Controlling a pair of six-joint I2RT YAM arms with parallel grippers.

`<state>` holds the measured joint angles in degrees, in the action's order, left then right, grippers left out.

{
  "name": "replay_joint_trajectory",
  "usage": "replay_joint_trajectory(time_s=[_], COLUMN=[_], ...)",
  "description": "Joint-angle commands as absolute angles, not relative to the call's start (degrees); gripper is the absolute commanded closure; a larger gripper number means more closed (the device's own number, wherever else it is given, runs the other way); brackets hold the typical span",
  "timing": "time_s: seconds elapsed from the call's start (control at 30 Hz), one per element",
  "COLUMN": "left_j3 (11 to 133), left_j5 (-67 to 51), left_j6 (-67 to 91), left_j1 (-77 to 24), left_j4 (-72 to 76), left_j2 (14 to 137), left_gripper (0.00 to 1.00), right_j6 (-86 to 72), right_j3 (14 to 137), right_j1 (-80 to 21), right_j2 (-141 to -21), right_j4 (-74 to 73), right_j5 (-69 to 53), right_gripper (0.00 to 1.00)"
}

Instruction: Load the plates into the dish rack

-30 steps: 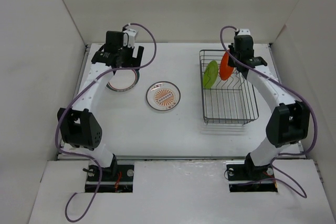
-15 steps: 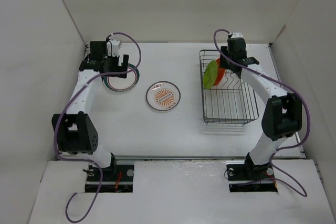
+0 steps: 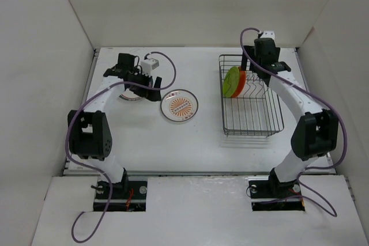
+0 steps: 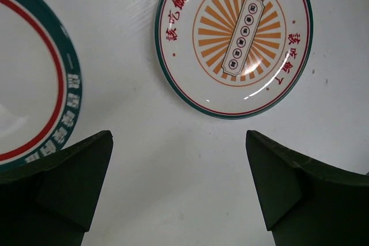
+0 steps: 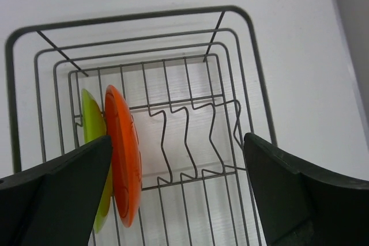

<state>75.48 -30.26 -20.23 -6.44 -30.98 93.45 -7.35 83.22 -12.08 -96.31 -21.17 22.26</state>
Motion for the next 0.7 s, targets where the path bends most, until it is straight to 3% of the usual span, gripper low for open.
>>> replay_joint_trajectory(time_s=[0.0, 0.33, 0.57, 0.67], left_j3=[75.14, 79.37, 82.09, 83.32], left_j5=[-33.40, -36.64, -37.97, -38.66], left_j6=[-21.54, -19.96, -18.72, -18.19], left_j1=[-7.12, -8.17, -9.22, -9.23], left_j4=[-32.70, -31.03, -30.41, -29.88], left_j2=[98.25, 109.50, 113.29, 114.87], left_gripper=[0.00, 0.01, 0.07, 0.15], right_j6=[-8.17, -5.54, -5.54, -5.54], right_j3=[84.12, 71.29, 69.52, 68.99], right_j1=[-12.39, -12.39, -13.44, -13.45], right_j2=[-89.75, -77.34, -75.41, -75.41], right_j4=[-20.92, -9.32, -8.79, -8.26], right_j5=[24.18, 5.64, 3.78, 3.25], right_gripper=[0.00, 0.00, 0.00, 0.00])
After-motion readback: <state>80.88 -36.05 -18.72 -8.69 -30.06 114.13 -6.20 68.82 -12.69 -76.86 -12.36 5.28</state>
